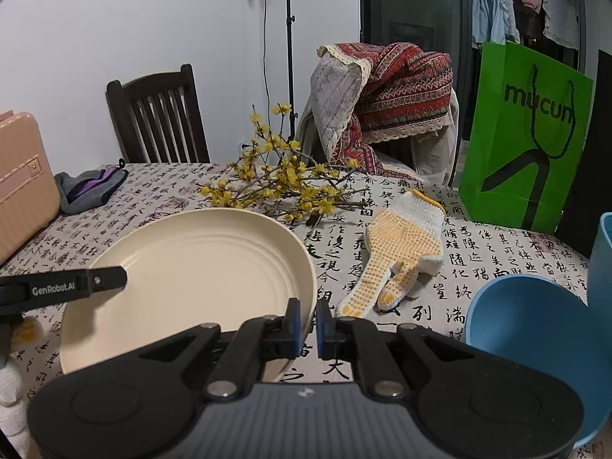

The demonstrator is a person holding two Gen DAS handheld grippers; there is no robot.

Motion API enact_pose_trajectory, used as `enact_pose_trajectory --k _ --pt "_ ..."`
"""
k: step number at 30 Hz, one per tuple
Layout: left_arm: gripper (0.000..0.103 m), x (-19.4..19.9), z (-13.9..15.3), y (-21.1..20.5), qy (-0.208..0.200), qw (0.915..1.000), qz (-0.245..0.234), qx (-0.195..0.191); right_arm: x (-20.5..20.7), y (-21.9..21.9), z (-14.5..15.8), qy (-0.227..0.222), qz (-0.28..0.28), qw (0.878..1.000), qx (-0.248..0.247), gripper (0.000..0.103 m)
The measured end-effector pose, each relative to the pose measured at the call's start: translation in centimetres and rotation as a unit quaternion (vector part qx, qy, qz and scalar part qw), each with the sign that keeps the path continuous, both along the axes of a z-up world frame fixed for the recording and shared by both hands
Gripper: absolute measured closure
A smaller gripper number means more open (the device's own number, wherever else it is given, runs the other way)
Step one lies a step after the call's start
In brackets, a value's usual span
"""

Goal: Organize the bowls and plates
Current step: 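Lift the cream plate with both grippers and carry it toward the blue bowls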

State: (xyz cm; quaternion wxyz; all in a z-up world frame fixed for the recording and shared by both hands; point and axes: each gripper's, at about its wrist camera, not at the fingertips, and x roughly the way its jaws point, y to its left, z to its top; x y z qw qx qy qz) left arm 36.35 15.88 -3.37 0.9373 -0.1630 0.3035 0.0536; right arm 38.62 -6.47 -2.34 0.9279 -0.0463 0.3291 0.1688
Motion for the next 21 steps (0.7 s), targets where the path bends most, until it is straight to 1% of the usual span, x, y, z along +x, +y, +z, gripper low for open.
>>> enact_pose_trajectory --k 4,11,17,21 --pt "0.084 -1.1 0.6 0.1 -0.006 0.9999 -0.004 0.008 -0.8 -0.3 0.3 0.003 0.003 1.0 0.016 0.095" --pt "0.084 -2.6 1.2 0.0 -0.016 0.9996 -0.006 0.022 -2.3 -0.2 0.7 0.0 0.01 1.0 0.017 0.095" --pt "0.084 -3.3 1.1 0.1 -0.014 0.9997 -0.003 0.021 -3.3 -0.1 1.1 -0.003 0.012 1.0 0.019 0.095" --pt "0.084 -4.1 1.6 0.0 -0.021 0.9995 -0.001 0.022 -4.0 -0.2 1.4 -0.005 0.012 1.0 0.023 0.095"
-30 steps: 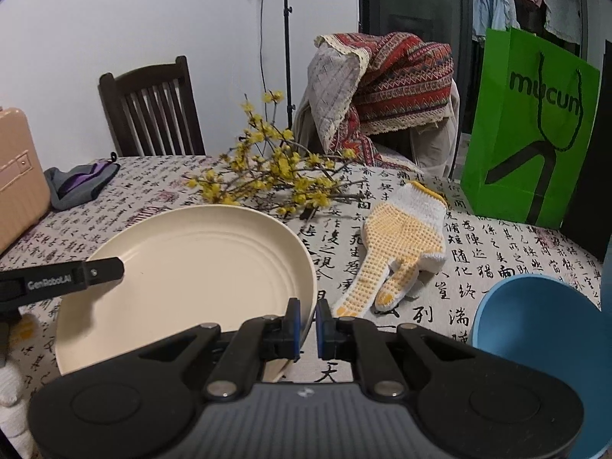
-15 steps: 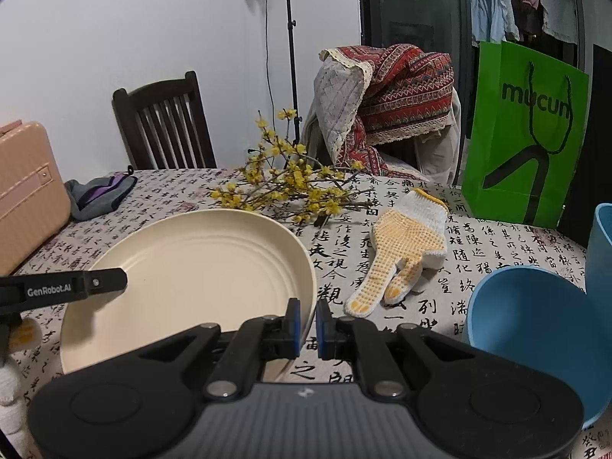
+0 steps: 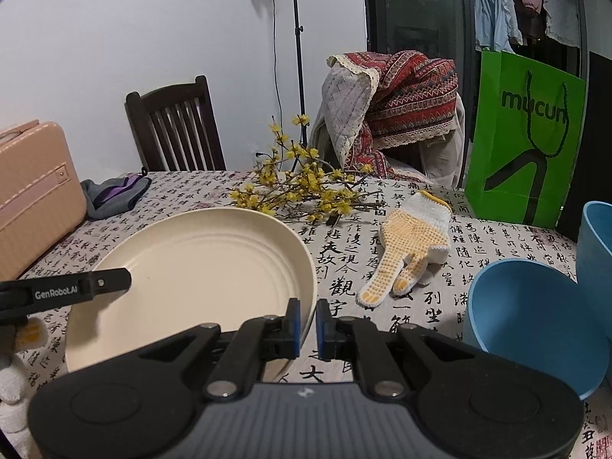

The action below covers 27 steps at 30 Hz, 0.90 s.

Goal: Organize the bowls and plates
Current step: 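Lift the cream plate with both grippers and carry it toward the blue bowls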

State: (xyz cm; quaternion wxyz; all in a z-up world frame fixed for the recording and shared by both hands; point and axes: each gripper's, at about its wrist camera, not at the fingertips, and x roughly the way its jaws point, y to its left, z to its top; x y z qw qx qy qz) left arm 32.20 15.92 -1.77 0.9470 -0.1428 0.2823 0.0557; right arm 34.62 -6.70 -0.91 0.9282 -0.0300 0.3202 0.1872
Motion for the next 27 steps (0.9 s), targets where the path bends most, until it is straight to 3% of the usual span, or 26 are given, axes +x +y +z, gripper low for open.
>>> enact_pose_trajectory --k 27 --pt "0.084 -5.8 2.6 -0.8 -0.026 0.9996 0.0 0.01 -4.8 -1.0 0.9 -0.008 0.0 1.0 0.018 0.095"
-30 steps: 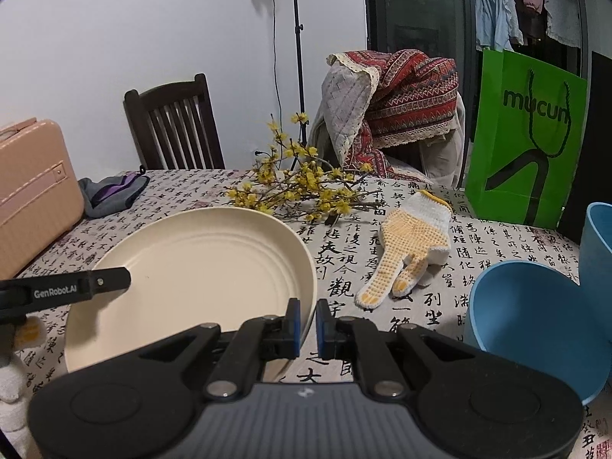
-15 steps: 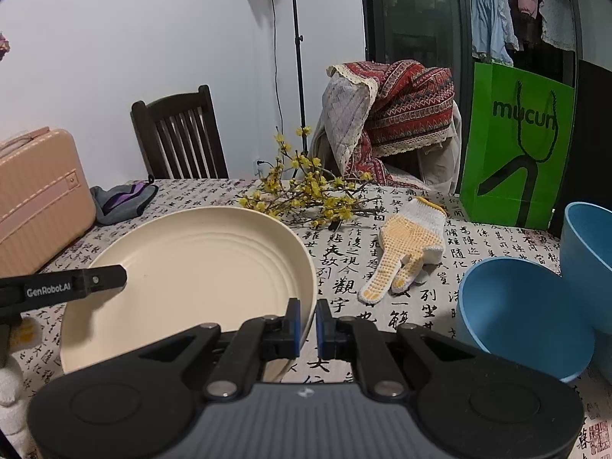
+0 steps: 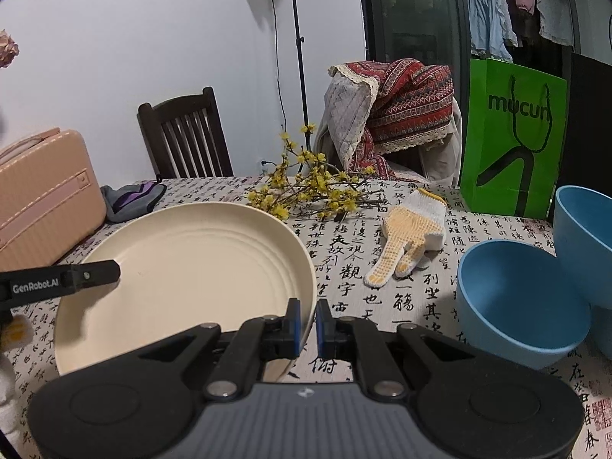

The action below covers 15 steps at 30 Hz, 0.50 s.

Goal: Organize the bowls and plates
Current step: 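Lift the cream plate with both grippers and carry it toward the blue bowls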

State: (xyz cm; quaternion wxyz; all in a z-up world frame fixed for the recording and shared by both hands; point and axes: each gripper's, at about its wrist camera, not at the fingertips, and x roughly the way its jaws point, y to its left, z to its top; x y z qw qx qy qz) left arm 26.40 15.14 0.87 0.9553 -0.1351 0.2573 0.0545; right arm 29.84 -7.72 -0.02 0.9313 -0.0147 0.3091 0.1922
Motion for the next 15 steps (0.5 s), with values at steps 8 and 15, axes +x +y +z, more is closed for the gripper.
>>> enact_pose_trajectory --k 8,15 --pt "0.084 -1.4 0.3 -0.4 -0.003 1.0 -0.001 0.007 -1.2 -0.3 0.2 -0.001 0.0 1.0 0.005 0.095" --pt "0.084 -2.4 0.5 -0.7 -0.005 0.9999 0.0 0.01 -1.9 -0.6 0.4 -0.003 0.002 1.0 0.011 0.095"
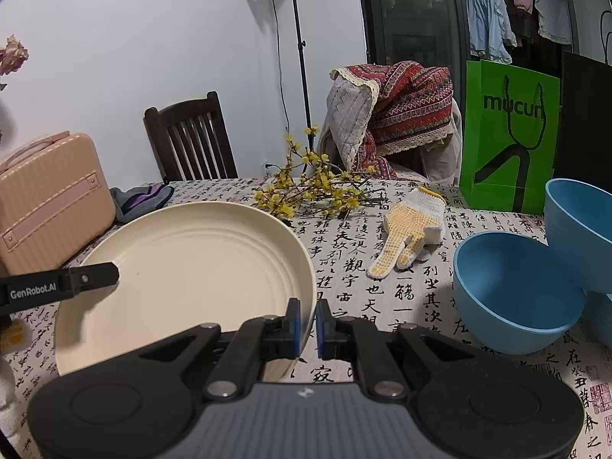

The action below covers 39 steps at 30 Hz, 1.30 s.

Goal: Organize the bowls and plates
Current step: 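Lift the cream plate with both grippers and carry it toward the blue bowls, then carry the held cream plate with both grippers past the stacked blue bowls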

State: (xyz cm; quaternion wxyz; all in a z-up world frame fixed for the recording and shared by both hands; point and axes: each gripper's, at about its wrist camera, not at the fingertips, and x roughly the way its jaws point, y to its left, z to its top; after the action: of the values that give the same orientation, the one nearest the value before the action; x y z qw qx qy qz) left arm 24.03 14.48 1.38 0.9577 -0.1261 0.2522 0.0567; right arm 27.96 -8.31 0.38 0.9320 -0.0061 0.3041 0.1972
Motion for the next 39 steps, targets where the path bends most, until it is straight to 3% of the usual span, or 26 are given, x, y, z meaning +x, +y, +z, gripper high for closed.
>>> enact_pose_trajectory --k 39 --pt "0.084 -4.7 0.4 -2.7 -0.008 0.9999 -0.012 0.004 -5.0 -3.1 0.9 -0.017 -0.009 1.0 0.013 0.095"
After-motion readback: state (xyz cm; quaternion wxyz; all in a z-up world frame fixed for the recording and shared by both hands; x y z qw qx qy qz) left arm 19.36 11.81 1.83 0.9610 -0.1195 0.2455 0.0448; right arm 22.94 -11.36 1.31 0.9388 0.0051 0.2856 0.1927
